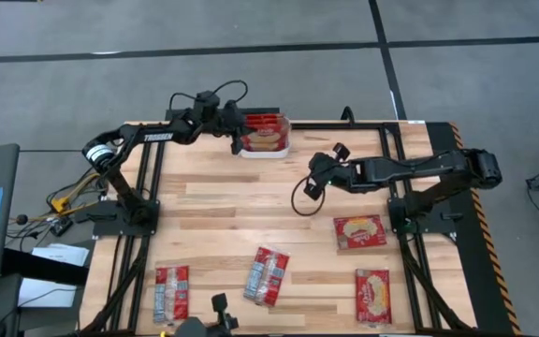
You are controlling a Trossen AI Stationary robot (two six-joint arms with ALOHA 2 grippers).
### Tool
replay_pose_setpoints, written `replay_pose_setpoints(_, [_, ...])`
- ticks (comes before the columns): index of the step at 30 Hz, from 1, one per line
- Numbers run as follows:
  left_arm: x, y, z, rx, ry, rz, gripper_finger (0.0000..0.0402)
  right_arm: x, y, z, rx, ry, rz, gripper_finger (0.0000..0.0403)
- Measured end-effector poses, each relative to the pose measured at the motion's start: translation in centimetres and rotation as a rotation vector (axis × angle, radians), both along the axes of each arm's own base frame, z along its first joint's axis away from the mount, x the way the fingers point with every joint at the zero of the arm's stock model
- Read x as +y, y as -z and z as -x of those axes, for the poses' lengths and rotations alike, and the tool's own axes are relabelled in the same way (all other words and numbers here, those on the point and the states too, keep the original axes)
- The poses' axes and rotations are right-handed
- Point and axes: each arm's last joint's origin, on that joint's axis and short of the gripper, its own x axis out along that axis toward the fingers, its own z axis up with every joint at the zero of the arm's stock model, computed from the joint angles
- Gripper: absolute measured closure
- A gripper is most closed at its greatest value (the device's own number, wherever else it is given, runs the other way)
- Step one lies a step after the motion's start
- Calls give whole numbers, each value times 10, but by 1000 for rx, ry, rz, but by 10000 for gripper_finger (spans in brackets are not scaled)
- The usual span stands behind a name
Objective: Sort popcorn bags into baskets
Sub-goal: Put the red popcorn bag into the white bin
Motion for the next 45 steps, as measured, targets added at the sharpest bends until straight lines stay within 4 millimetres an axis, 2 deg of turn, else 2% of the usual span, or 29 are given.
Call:
replay_pose_setpoints(7, [-2, 5, 2, -10, 0, -18, 400, -17, -10, -8, -115, -42, 4, 300])
replay_pose_setpoints(13, [-6, 11, 2, 15, -42, -22, 394, -40, -19, -19, -286, -92, -17, 300])
replay_pose_setpoints(16, [-6, 14, -3, -2, -36, -35, 398, -54, -14, -28, -354, -132, -48, 300])
replay_pose_setpoints(23, [0, 42, -10, 10, -45, 21, 392, -90, 12, -42, -407, -141, -116, 301])
replay_pose_setpoints(27, [1, 46, -11, 28, -68, 20, 393, -112, 26, -52, -397, -134, -165, 312])
replay_pose_setpoints(33, [2, 46, -10, 44, -85, -15, 391, -141, 43, -82, -386, -198, -240, 347])
replay_pose_setpoints(41, [3, 48, -9, 72, -97, -29, 387, -160, 51, -112, -228, -238, -251, 394])
replay_pose_setpoints(45, [3, 48, -9, 73, -98, -28, 387, -165, 55, -120, -181, -259, -254, 392])
